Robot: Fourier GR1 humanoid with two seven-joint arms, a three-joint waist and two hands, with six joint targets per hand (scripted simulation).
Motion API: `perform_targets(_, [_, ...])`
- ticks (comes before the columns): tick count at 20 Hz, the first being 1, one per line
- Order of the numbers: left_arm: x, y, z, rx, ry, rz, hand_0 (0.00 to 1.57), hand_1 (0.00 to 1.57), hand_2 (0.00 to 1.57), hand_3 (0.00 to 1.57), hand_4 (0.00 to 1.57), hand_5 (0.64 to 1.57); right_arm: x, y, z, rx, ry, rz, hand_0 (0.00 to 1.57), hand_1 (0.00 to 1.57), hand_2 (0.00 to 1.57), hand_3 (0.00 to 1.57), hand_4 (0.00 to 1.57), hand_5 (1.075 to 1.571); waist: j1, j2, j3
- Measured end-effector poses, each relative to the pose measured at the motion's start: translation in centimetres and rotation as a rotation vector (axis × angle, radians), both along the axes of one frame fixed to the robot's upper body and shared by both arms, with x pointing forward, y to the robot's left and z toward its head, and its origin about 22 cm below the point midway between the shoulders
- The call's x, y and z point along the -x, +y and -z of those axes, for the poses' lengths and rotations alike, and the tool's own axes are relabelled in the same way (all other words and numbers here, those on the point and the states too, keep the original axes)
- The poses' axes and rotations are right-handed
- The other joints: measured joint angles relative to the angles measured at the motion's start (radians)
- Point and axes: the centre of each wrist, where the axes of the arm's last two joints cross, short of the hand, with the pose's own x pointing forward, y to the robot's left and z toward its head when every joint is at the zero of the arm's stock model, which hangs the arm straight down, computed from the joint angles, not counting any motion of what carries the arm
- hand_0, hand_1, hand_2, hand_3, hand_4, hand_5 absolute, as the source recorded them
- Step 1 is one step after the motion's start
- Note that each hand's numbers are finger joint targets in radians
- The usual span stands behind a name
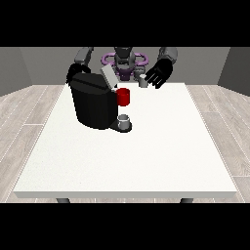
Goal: Insert the coffee pod into the coffee machine and close the lid
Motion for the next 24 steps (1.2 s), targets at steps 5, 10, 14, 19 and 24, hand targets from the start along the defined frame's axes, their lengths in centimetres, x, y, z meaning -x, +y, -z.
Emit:
perform_targets(5, [-0.7,0.6,-3.8,0.025,-0.032,-0.039,1.26,1.26,1.29,1.22,0.47,1.571,-0.3,0.2,-1.2,0.019,-0.021,-0.021,0.0,0.0,0.0,0.0,0.51,1.571,-0.038,0.016,0.0001])
perform_targets(10, [-1.1,0.1,-6.4,0.033,-0.083,-0.043,1.28,1.28,1.33,1.27,0.52,1.571,-1.2,0.9,-3.1,0.025,-0.069,-0.022,0.0,0.0,0.0,0.0,0.55,1.571,-0.069,0.059,0.0001])
perform_targets(14, [-1.2,0.1,-8.1,0.026,-0.111,-0.034,1.26,1.26,1.3,1.24,0.49,1.571,-1.6,0.6,-3.7,0.035,-0.099,-0.007,0.0,0.0,0.0,0.0,0.48,1.571,-0.073,0.089,-0.0001])
perform_targets(19, [-1.4,-0.9,-8.7,0.02,-0.129,-0.031,1.31,1.31,1.33,1.23,0.49,1.571,-1.9,0.4,-4.2,0.039,-0.115,0.002,0.0,0.0,0.0,0.0,0.52,1.571,-0.08,0.108,0.0])
perform_targets(24, [-1.5,-1.2,-8.8,0.011,-0.116,-0.031,1.32,1.32,1.33,1.23,0.51,1.571,-1.9,-0.1,-4.4,0.037,-0.12,0.014,0.0,0.0,0.0,0.0,0.54,1.571,-0.087,0.12,0.0001])
